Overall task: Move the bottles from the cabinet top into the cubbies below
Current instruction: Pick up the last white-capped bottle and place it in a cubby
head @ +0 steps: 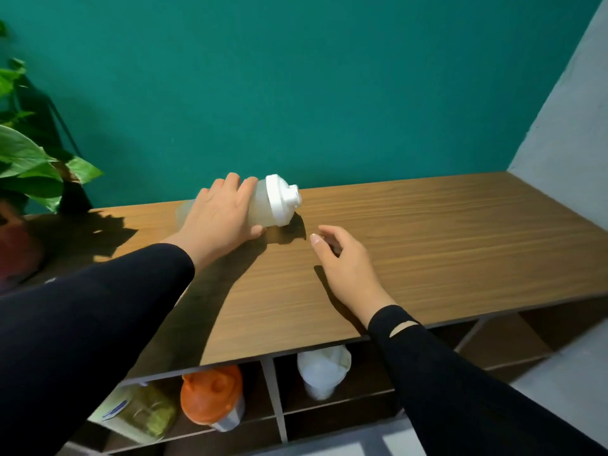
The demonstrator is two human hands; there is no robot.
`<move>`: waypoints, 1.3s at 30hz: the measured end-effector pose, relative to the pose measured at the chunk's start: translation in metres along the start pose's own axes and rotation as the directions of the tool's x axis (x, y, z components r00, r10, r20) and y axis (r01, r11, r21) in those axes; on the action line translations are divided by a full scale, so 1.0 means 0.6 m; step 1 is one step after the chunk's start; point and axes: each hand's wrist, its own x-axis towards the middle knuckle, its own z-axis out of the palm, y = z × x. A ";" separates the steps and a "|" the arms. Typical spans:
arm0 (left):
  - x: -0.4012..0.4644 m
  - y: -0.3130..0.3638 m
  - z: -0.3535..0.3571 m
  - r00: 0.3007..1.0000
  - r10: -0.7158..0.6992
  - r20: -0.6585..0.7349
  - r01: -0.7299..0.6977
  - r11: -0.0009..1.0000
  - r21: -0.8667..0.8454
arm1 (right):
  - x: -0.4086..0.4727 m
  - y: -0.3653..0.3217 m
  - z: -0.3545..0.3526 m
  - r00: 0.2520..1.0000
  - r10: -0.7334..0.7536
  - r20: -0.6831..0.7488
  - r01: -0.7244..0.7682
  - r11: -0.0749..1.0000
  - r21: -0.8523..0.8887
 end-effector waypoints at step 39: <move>-0.302 0.457 0.185 0.835 -0.040 0.549 0.551 0.070 -0.832 | -0.240 0.253 -0.068 0.838 0.544 -0.052 -0.513 0.816 0.265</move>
